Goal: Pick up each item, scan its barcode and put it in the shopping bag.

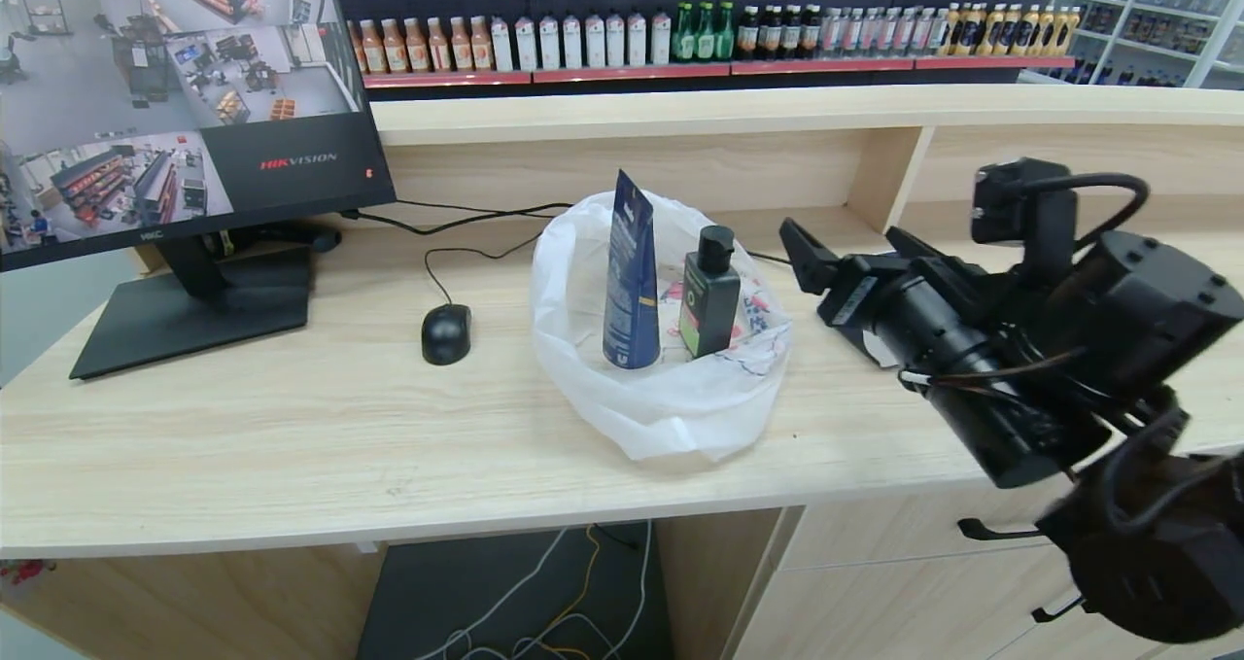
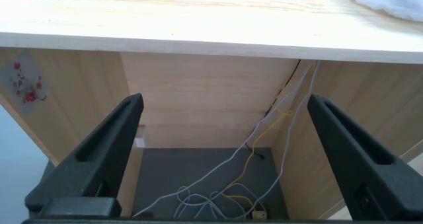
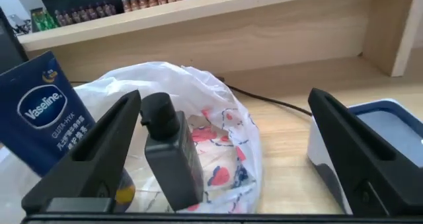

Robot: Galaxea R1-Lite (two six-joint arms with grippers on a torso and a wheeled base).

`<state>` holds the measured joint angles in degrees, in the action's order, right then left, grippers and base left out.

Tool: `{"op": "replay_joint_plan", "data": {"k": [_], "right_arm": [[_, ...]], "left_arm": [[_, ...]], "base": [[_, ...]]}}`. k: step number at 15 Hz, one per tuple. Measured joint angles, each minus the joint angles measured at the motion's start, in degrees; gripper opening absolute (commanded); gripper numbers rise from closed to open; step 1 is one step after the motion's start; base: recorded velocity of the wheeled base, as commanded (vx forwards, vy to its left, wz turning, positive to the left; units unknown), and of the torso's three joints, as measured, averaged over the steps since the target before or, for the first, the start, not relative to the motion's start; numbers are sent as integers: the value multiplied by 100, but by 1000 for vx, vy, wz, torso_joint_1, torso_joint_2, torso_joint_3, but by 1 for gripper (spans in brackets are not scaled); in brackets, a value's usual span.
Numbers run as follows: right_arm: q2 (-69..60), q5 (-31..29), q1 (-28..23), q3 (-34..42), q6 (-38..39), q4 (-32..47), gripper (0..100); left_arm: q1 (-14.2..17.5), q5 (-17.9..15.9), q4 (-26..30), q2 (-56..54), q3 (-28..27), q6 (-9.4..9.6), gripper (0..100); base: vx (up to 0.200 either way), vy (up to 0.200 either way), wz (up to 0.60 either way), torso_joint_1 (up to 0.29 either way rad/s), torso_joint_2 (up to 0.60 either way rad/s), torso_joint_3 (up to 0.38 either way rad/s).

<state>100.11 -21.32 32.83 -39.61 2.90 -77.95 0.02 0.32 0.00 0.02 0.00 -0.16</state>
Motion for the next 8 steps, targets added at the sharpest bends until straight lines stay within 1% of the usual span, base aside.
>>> {"op": "replay_joint_plan", "data": {"k": [3,6,7,8], "right_arm": [[-1091,55,-122,1268,11,-13,100],[-2423,247,-213,2948,5,76,100],[-2892,343,-222,3324,-1,341,100],[-3390,457,-227,3567,-20,886,100]], "left_arm": [[-2,1,0,0,0,0,100],[-2,0,0,0,0,0,100],[-2,0,0,0,0,0,100],[-2,1,0,0,0,0,100]], "base": [[0,0,0,0,0,0],[0,0,0,0,0,0],[0,0,0,0,0,0],[0,0,0,0,0,0]]}}
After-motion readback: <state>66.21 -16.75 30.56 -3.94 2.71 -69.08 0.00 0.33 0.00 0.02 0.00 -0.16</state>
